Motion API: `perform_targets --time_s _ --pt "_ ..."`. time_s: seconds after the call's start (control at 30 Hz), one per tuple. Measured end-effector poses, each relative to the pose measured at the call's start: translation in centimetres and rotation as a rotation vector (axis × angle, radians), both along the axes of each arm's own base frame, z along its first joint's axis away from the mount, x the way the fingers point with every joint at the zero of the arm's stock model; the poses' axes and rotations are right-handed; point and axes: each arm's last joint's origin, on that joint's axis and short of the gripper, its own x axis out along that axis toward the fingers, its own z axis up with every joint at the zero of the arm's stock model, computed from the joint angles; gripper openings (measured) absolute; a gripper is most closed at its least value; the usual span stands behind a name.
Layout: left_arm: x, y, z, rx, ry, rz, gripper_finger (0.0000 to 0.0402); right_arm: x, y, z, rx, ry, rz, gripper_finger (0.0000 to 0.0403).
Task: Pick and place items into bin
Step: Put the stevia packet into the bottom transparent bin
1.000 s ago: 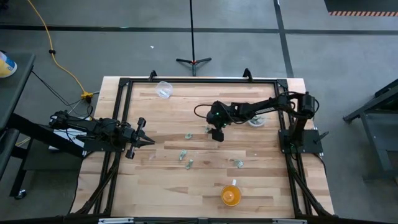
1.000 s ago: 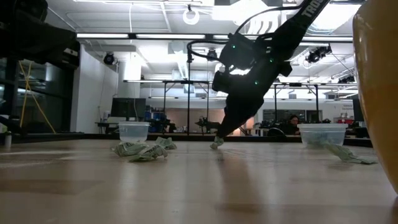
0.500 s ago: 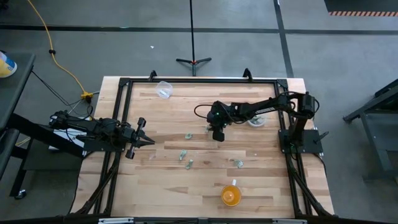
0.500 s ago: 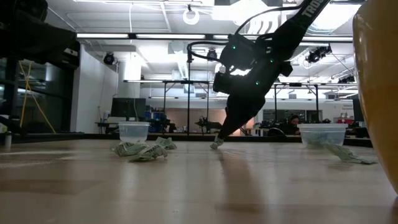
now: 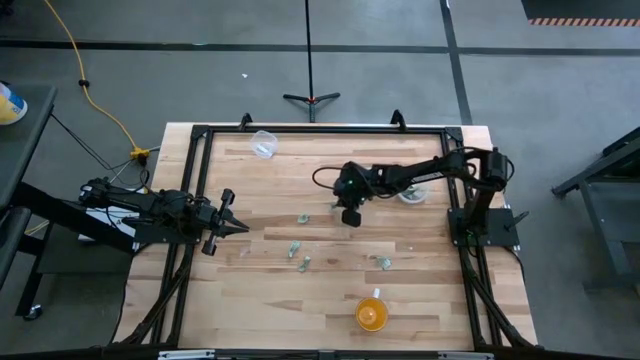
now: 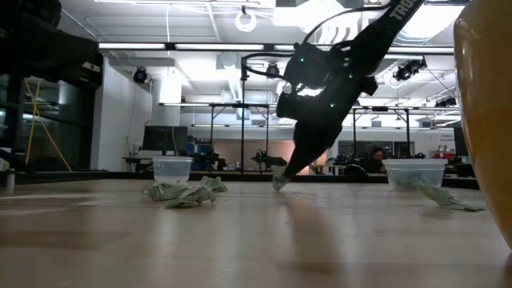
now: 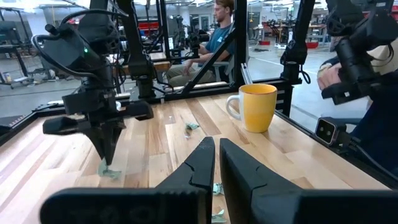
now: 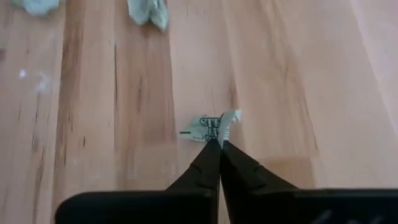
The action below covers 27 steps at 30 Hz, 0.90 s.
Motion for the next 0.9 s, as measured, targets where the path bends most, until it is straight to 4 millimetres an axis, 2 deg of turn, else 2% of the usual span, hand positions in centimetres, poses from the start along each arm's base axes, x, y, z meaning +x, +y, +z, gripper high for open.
perform_targets --time_s 0.1,0.23,0.4,0.5,0.7,0.9 --pt "0.0 0.0 0.0 0.000 0.000 0.000 0.0062 -0.8 -0.2 1.6 -0.031 0.070 -0.025 0.0001" --pt "0.0 0.0 0.0 0.000 0.001 0.000 0.0062 -2.6 -0.3 4.9 -0.183 0.179 -0.102 0.0001" --pt "0.0 0.0 0.0 0.000 0.000 0.000 0.0062 -6.2 -0.1 9.1 -0.333 0.333 -0.220 0.0001" --pt "0.0 0.0 0.0 0.000 0.001 0.000 0.0062 -8.8 -0.1 10.5 -0.331 0.432 -0.279 0.0001" --pt "0.0 0.0 0.0 0.000 0.000 0.000 0.0062 -12.4 -0.7 11.5 -0.271 0.558 -0.416 0.0000" --pt "0.0 0.0 0.0 0.000 0.000 0.000 0.0062 -13.9 -1.2 9.4 -0.120 0.625 -0.372 0.0000"
